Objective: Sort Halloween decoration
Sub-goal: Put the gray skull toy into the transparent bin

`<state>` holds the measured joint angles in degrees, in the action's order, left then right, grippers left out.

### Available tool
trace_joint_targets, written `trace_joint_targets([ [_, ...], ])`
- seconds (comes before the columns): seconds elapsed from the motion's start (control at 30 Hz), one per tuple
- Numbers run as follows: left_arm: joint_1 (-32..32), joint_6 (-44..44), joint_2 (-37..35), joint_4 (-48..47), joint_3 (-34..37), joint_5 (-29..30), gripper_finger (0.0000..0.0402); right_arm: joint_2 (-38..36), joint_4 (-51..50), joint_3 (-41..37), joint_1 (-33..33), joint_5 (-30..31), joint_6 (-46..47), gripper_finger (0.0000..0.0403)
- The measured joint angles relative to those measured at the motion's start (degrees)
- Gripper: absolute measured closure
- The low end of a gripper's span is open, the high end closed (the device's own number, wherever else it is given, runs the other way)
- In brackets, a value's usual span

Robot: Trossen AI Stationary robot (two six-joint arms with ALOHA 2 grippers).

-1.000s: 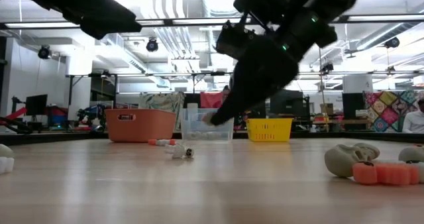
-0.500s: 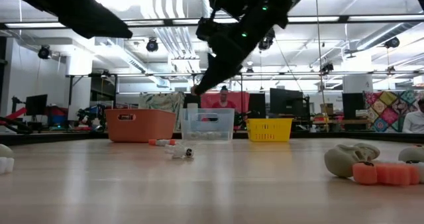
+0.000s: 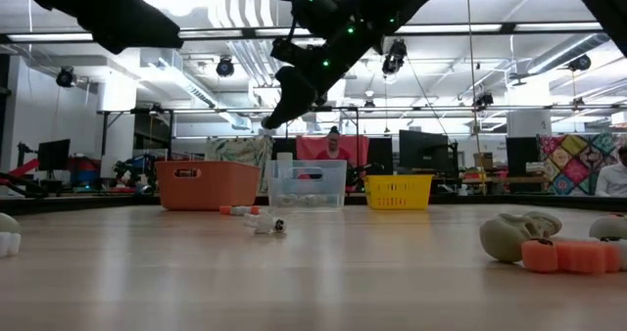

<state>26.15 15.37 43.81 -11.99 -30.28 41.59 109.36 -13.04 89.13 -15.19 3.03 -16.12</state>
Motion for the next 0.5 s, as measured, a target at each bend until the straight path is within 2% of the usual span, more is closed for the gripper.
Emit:
trace_joint_targets([
  [0.17, 0.02, 0.18, -3.87, -0.69, 0.0, 0.55, 0.0242, 1.32, -0.23, 2.79, -3.83, 0.02, -1.23, 0.0349],
  [0.37, 0.0, 0.18, -5.51, -0.98, 0.0, 2.05, 0.0242, 3.22, -0.67, 3.4, -9.82, -0.11, 1.77, 0.0348],
  [0.5, 0.0, 1.1, -5.17, -0.43, 0.0, 2.14, 0.0242, 5.52, -2.62, 3.38, -12.8, -4.05, 4.9, 0.0348],
])
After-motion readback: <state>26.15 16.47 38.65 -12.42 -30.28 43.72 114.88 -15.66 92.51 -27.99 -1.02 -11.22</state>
